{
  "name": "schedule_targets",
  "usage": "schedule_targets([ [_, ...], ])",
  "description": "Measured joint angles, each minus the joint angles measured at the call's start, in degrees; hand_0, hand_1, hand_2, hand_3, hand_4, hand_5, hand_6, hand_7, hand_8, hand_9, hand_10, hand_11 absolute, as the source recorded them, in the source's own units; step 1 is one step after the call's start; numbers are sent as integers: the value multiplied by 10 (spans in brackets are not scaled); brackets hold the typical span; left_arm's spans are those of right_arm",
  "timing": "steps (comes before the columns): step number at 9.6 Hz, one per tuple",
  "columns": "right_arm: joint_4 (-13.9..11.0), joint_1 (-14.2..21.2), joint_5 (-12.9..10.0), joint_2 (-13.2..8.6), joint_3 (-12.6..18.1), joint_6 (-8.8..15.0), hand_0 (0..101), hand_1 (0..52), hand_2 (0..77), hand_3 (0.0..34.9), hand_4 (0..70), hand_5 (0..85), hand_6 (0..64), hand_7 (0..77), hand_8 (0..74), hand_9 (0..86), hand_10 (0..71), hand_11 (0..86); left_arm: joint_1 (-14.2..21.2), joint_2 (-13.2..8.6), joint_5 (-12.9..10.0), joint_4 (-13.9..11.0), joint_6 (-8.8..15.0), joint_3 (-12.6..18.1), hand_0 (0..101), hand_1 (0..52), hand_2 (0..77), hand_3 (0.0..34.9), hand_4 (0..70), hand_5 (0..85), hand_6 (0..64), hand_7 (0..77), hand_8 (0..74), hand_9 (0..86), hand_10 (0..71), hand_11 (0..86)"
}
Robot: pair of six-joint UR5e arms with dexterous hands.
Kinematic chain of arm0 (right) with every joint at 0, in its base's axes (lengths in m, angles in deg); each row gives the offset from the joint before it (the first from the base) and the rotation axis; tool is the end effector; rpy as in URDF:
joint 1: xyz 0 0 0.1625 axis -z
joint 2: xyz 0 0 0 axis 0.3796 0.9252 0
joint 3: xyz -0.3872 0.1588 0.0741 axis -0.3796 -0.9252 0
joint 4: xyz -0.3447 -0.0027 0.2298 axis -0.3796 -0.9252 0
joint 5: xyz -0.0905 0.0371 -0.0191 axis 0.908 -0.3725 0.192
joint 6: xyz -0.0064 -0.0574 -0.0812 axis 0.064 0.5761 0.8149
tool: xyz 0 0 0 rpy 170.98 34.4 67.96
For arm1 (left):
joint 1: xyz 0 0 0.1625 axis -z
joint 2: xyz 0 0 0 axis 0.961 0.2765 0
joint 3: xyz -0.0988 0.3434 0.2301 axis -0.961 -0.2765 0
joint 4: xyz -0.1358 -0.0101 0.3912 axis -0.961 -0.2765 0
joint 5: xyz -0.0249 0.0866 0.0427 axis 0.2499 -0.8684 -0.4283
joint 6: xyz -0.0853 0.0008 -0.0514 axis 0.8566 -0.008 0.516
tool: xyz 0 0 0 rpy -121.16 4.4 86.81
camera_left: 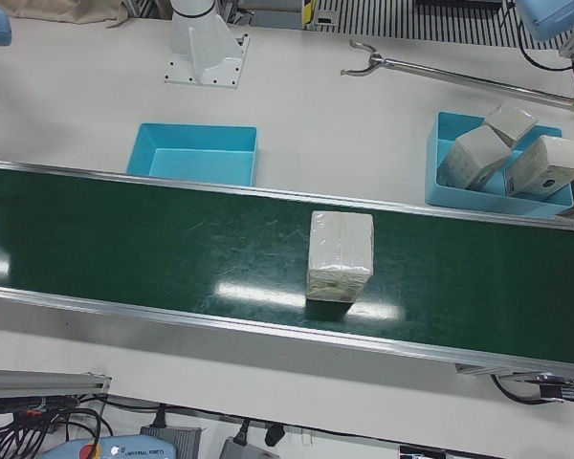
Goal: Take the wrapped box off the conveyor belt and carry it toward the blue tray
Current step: 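Move the right hand down toward the conveyor belt, palm facing the box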
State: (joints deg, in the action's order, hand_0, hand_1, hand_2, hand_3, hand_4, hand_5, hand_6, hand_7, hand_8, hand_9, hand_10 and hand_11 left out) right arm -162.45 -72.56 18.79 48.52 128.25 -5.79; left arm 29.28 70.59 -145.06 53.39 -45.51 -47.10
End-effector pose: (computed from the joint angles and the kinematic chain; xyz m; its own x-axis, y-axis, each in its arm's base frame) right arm -0.2785 -0.5841 0.3176 -0.9025 0.4248 -0.0710 0.1910 0.2469 -0.9500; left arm -0.2222 -0.5132 0.5191 -0.9791 -0.1195 0.1645 -0.1626 -0.0256 -0.9864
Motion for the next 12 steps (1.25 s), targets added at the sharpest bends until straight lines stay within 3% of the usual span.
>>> schedule_targets([
  [2, 11, 35, -39, -17, -19, 2, 486, 142, 55, 0, 142, 136, 125, 267, 71, 114, 16, 44, 0, 0, 0, 0, 0, 0, 0, 0, 11, 0, 0, 11, 5, 5, 5, 5, 0, 5],
  [3, 22, 43, -49, -27, -35, 3, 493, 142, 65, 0, 158, 153, 142, 284, 49, 93, 16, 44, 0, 0, 0, 0, 0, 0, 0, 0, 11, 0, 0, 11, 5, 5, 5, 5, 0, 5],
  [4, 31, 47, -55, -42, -53, 3, 517, 175, 82, 0, 185, 180, 147, 295, 49, 93, 22, 54, 0, 0, 0, 0, 0, 0, 0, 0, 5, 0, 0, 11, 5, 5, 5, 5, 5, 5],
  [5, 36, 48, -57, -58, -71, 4, 519, 175, 82, 0, 185, 180, 164, 338, 76, 136, 44, 71, 0, 0, 0, 0, 0, 0, 0, 0, 11, 0, 0, 11, 5, 5, 5, 5, 5, 5],
  [9, 49, 27, -54, -118, -141, 10, 524, 175, 109, 0, 196, 202, 185, 387, 87, 164, 27, 60, 0, 0, 0, 0, 0, 0, 0, 0, 5, 0, 0, 11, 5, 5, 5, 5, 5, 5],
  [10, 53, 22, -53, -129, -159, 11, 516, 147, 120, 0, 207, 202, 185, 387, 87, 164, 27, 54, 0, 0, 0, 0, 0, 0, 0, 0, 5, 0, 0, 11, 5, 5, 5, 5, 5, 5],
  [11, 59, 18, -52, -137, -173, 11, 516, 153, 82, 0, 213, 202, 185, 387, 87, 164, 27, 44, 0, 0, 0, 0, 0, 0, 0, 0, 5, 0, 0, 11, 5, 5, 5, 5, 5, 5],
  [12, 65, 17, -52, -141, -182, 12, 490, 82, 16, 0, 185, 191, 169, 338, 60, 104, 27, 44, 0, 0, 0, 0, 0, 0, 0, 0, 5, 0, 0, 11, 5, 5, 5, 5, 0, 5],
])
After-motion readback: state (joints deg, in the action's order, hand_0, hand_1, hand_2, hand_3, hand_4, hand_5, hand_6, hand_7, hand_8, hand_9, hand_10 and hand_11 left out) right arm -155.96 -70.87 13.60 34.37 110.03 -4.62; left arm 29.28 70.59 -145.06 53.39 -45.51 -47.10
